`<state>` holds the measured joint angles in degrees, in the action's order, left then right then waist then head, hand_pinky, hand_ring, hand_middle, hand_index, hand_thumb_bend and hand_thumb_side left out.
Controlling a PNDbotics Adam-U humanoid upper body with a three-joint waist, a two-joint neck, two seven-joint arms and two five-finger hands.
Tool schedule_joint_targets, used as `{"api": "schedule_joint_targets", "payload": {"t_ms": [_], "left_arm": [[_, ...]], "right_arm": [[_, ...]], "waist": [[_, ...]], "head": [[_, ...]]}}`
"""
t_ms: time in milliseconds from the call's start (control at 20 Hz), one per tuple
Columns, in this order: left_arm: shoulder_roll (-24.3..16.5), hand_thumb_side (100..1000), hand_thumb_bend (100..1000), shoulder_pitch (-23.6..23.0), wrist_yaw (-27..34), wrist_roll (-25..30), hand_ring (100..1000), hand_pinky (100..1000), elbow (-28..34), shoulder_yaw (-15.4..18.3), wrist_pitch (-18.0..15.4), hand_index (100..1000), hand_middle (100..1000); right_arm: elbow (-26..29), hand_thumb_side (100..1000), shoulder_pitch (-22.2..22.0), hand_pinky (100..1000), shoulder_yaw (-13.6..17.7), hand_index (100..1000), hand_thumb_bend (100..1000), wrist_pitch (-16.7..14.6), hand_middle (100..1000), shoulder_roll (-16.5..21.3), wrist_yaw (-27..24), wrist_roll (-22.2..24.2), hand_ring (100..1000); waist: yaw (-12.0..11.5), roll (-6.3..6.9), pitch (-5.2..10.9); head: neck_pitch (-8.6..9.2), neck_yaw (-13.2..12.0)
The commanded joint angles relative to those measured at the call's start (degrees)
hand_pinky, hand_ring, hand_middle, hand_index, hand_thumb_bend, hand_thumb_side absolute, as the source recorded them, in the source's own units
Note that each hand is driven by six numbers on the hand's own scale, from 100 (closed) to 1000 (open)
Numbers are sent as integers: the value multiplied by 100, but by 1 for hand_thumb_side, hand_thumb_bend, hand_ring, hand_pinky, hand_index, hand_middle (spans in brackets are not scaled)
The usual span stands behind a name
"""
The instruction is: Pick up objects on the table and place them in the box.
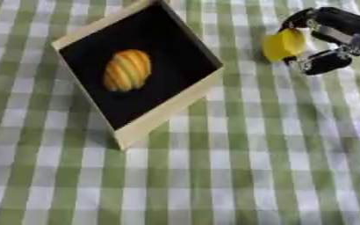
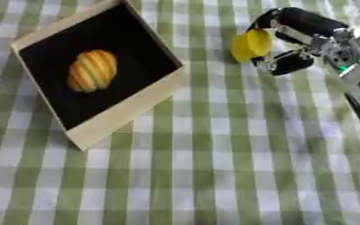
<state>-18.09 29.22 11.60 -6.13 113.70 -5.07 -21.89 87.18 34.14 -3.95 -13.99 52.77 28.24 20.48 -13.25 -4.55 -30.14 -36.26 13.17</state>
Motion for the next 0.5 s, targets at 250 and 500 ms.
{"api": "schedule_joint_targets", "payload": {"t_ms": [250, 500], "left_arm": [[-63, 680, 100, 19, 60, -6, 756, 782, 90, 18, 26, 853, 801], [-66, 672, 100, 56, 111, 20, 757, 780, 90, 1, -42, 853, 798]], "right_arm": [[692, 100, 14, 881, 222, 676, 100, 217, 452, 342, -767, -97, 803], [1665, 100, 190, 873, 98, 669, 100, 557, 438, 320, -1244, 7, 749]], "waist": [[39, 13, 305], [28, -1, 360]], "head": [[-49, -3], [-71, 31]]}}
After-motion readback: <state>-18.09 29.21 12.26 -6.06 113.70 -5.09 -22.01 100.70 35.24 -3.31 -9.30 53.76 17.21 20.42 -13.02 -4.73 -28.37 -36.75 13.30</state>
